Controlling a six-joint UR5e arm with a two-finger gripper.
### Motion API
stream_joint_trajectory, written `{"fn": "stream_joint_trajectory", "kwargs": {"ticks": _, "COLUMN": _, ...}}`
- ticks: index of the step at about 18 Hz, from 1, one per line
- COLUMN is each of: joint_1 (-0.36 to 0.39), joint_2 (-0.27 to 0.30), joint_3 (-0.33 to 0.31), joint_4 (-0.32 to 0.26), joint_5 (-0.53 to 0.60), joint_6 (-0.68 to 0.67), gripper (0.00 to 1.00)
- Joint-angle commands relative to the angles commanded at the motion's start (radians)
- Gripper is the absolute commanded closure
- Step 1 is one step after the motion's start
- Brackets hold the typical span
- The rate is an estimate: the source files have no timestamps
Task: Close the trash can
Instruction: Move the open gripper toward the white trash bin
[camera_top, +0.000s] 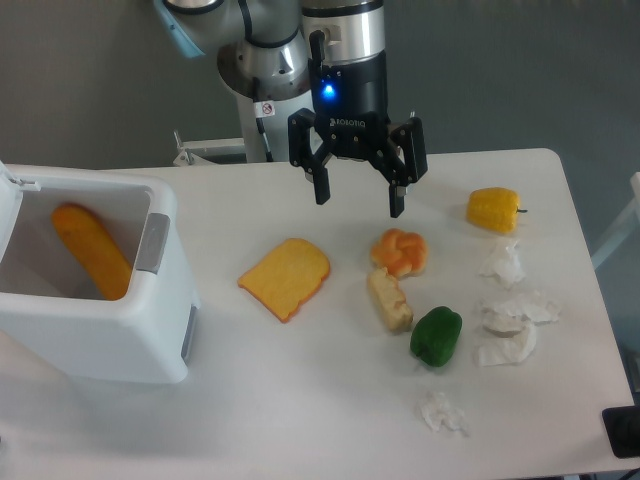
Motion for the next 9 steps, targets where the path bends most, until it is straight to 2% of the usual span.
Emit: {"fn": "stream_joint_trajectory", "kwargs": {"ticks": 9, "joint_1": 0.002, "joint_2": 0.000, "joint_3": 0.009, "joint_4": 0.000, "joint_5": -0.025, "joint_6": 0.000, "gripper": 0.00}}
